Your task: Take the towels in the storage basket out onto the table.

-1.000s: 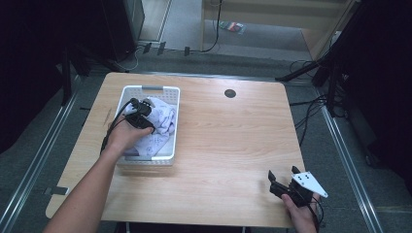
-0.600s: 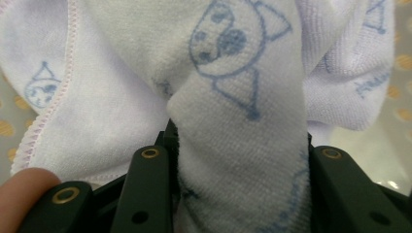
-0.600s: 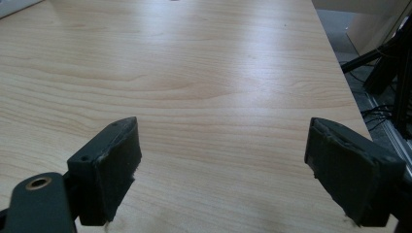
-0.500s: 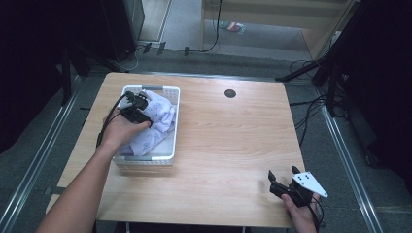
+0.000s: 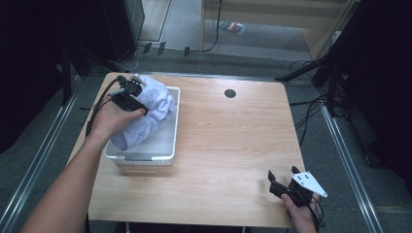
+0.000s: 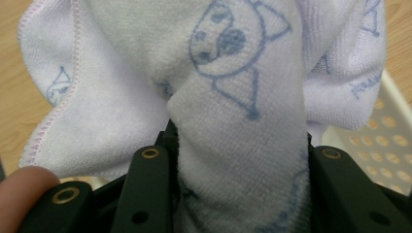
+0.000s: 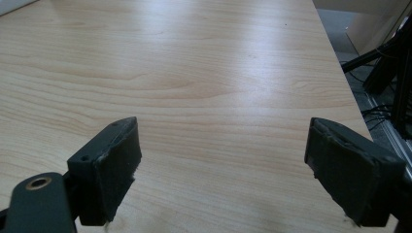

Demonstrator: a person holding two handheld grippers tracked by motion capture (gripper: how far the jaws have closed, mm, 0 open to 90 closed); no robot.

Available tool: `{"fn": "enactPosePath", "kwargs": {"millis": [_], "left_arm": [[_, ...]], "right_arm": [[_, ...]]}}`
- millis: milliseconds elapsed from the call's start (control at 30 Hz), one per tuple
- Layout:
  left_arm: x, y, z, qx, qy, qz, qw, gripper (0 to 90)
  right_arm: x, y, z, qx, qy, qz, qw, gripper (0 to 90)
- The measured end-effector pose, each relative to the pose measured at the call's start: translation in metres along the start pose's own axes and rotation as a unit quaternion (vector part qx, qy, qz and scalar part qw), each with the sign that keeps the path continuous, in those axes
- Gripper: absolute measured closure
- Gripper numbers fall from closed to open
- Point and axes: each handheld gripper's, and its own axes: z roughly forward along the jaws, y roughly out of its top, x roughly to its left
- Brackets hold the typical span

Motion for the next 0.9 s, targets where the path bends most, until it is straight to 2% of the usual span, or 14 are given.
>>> {"fn": "enactPosePath", "kwargs": {"millis": [67,267,400,467,900], "left_arm": [[-0.001,0.006,-0.012,-0.004,0.005,0.008,0.9999,60.5],[-0.005,0.017,-0.031,-0.017,0.002,0.012,0.9998,60.4],[-0.010,0.021,-0.034,-0.020,0.001,0.013,0.9997,60.3],[-0.013,0.023,-0.036,-0.017,0.001,0.021,0.9996,60.3],[-0.052,0.038,-0.035,-0.024,-0.015,0.048,0.9984,59.9]], "right_arm": [[0.000,0.000,0.000,0.000,0.000,0.000,1.0000,13.4],[0.000,0.000,0.000,0.001,-0.001,0.000,1.0000,13.4],[0.000,0.000,0.000,-0.002,0.001,0.000,1.0000,13.2],[0.000,0.000,0.000,-0.002,0.001,0.000,1.0000,13.1],[0.000,0.000,0.000,0.000,0.001,0.001,1.0000,13.0]]}}
